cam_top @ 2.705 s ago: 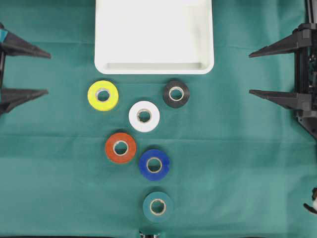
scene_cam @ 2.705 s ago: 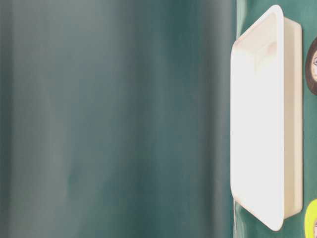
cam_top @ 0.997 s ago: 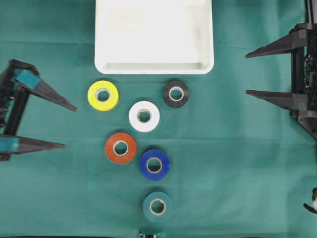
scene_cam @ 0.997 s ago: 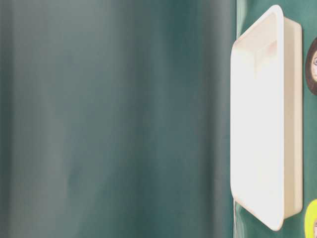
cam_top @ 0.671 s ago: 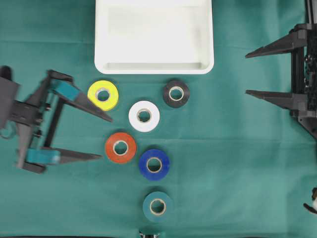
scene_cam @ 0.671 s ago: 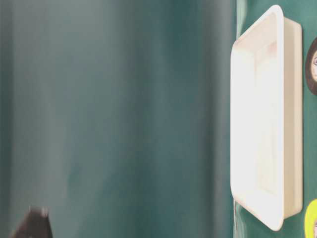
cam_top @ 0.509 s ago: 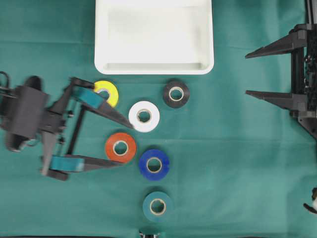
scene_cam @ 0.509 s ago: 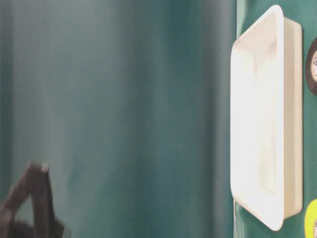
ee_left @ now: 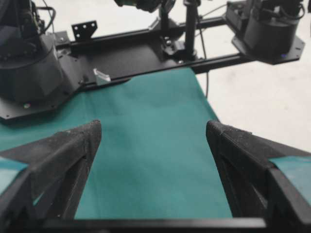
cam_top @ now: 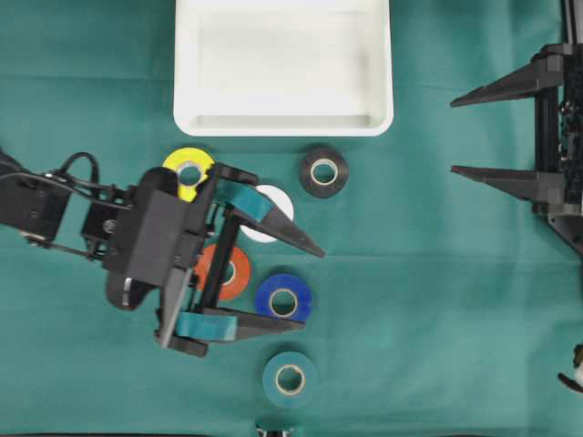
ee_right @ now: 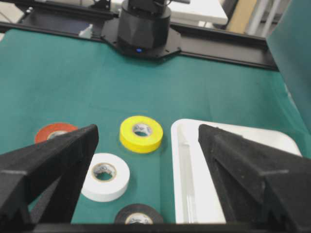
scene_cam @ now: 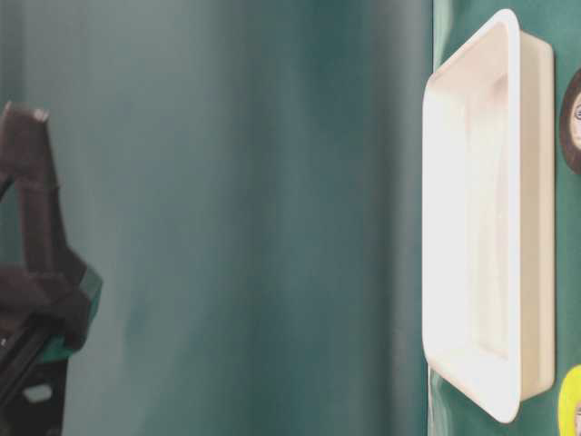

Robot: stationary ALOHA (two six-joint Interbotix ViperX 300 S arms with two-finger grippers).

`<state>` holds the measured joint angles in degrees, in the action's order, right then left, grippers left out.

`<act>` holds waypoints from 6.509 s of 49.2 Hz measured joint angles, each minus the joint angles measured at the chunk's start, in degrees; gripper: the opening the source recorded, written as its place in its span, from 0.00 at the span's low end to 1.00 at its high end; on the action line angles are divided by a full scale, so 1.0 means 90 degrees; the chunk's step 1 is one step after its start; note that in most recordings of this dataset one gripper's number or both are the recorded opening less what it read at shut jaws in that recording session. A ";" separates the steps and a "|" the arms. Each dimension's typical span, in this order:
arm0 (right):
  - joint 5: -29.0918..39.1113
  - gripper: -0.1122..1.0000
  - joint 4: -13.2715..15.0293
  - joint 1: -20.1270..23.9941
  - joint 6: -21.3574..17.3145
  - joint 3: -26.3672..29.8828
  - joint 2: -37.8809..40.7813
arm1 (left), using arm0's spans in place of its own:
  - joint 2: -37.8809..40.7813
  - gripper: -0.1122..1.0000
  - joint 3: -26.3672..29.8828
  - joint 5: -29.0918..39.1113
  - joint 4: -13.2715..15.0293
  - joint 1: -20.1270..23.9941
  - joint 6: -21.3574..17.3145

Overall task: Pick up the tape from a random location and place it into the white case.
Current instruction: 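Move the left gripper over the blue tape roll, then lower the left gripper into the blue roll's hole and close, then lift the blue roll with the left gripper toward the white tray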

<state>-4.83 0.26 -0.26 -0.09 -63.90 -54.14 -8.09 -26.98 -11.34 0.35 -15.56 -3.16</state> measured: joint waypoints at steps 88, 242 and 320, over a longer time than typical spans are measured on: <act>0.0244 0.93 0.0000 0.0049 -0.0020 0.0000 0.0010 | 0.1885 0.98 0.3477 0.7227 -0.0049 0.0293 0.0020; 0.0439 0.93 0.0000 0.0039 -0.0020 -0.0010 0.0234 | 0.3525 0.30 0.2109 0.4873 -0.0059 0.0244 0.0029; 0.0684 0.93 0.0000 0.0049 -0.0010 0.0107 0.0205 | 0.1846 0.30 0.3135 0.7129 -0.0078 0.0254 0.0029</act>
<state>1.32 0.26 0.18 -0.18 -62.93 -52.29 8.53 1.23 52.82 -0.35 -13.27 -2.90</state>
